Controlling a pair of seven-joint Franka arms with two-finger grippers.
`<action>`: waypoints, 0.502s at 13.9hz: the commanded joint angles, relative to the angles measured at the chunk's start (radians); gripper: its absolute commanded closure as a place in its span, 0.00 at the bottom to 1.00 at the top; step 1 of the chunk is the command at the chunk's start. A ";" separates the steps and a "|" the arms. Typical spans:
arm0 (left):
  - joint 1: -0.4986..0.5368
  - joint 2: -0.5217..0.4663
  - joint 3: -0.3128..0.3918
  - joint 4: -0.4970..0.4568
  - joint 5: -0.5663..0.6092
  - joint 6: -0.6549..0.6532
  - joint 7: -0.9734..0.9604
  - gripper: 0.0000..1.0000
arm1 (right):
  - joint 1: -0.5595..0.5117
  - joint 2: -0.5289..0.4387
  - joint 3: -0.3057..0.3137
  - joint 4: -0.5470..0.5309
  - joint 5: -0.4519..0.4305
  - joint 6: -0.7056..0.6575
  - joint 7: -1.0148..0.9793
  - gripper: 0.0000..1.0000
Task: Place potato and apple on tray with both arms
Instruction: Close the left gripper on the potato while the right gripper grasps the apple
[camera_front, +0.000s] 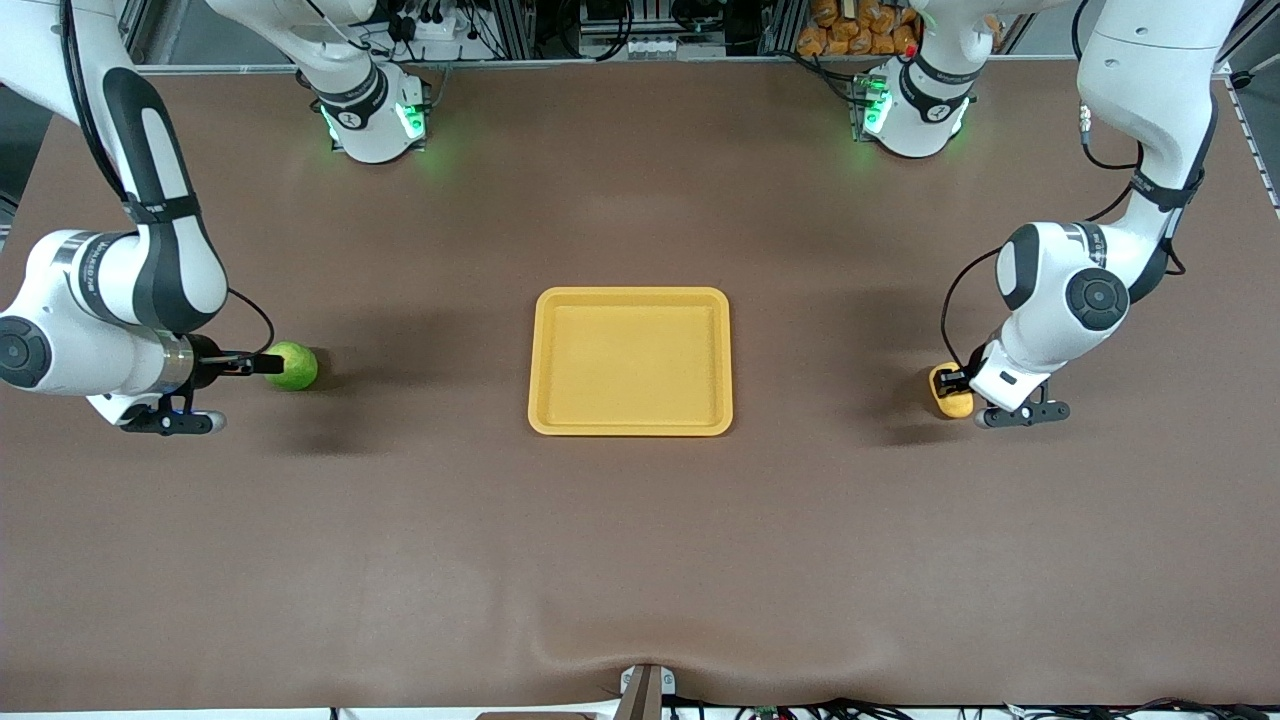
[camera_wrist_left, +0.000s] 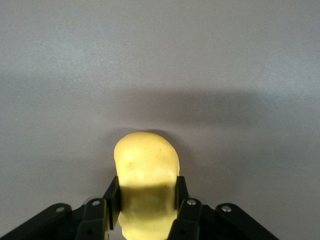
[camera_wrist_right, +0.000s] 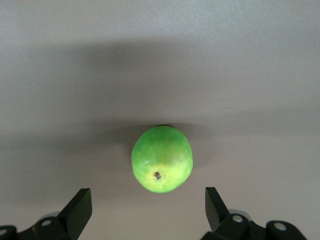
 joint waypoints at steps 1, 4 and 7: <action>0.001 -0.036 -0.010 0.004 0.020 -0.045 -0.002 0.84 | -0.018 0.002 0.013 -0.060 -0.004 0.083 0.010 0.00; 0.003 -0.060 -0.060 0.039 0.020 -0.123 -0.005 0.91 | -0.019 0.016 0.013 -0.086 -0.004 0.134 0.010 0.00; 0.003 -0.071 -0.116 0.094 0.020 -0.214 -0.011 0.93 | -0.021 0.019 0.013 -0.155 -0.004 0.237 0.010 0.00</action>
